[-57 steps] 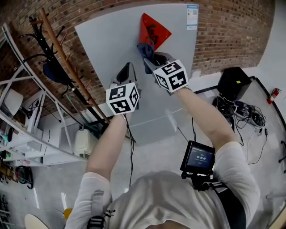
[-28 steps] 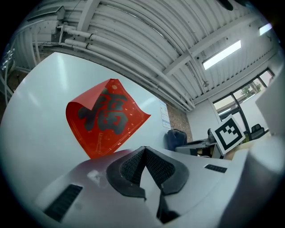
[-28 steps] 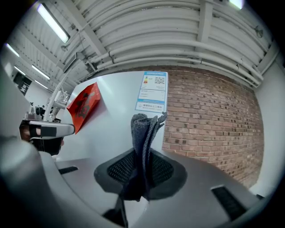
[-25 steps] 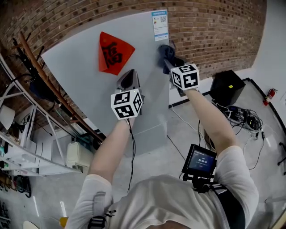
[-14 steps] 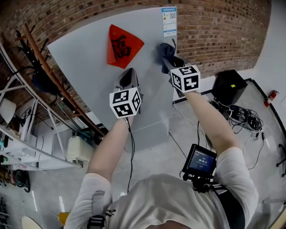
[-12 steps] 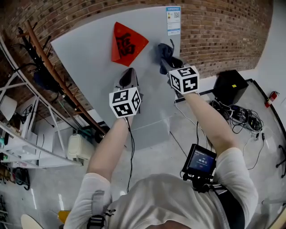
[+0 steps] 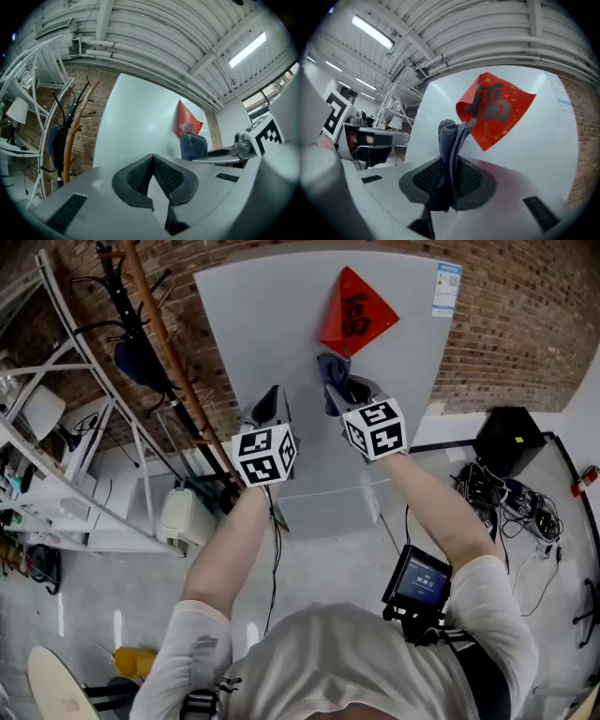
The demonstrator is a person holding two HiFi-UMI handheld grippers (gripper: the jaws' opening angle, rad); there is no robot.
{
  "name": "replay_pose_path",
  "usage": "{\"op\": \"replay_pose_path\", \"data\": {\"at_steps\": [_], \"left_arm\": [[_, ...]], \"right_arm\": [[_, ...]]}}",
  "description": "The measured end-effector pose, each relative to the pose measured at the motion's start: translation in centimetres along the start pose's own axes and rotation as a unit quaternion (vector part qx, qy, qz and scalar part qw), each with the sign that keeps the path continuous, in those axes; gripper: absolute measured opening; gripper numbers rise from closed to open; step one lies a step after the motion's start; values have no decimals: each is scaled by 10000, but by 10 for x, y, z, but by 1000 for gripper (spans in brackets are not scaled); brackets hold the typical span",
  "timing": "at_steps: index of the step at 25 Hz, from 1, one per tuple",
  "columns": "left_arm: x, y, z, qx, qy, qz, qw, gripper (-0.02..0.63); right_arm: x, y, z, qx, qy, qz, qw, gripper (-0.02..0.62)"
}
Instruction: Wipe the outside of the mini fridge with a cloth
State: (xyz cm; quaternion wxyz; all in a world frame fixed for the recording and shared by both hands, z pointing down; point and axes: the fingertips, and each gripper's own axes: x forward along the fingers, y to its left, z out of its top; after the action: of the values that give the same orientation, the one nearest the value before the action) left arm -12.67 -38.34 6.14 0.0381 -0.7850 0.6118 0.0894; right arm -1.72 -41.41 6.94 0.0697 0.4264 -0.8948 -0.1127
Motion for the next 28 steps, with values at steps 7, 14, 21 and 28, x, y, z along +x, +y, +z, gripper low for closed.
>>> {"op": "replay_pose_path", "data": {"at_steps": [7,14,21,28], "left_arm": [[-46,77,-10,19,151,397,9991,1],[-78,127,-22,-19,313,679,9972,0],[-87,145,-25,23,372,744,9965,0],[-76,130,-28,-7,358,607,9975,0]], "right_arm": [[54,101,-8,-5,116,530,9985,80],[93,160,-21,-7,166,701,9974,80],[114,166,-30,-20,151,495,9987,80],[101,149,-32,-49,116,375,9992,80]]}}
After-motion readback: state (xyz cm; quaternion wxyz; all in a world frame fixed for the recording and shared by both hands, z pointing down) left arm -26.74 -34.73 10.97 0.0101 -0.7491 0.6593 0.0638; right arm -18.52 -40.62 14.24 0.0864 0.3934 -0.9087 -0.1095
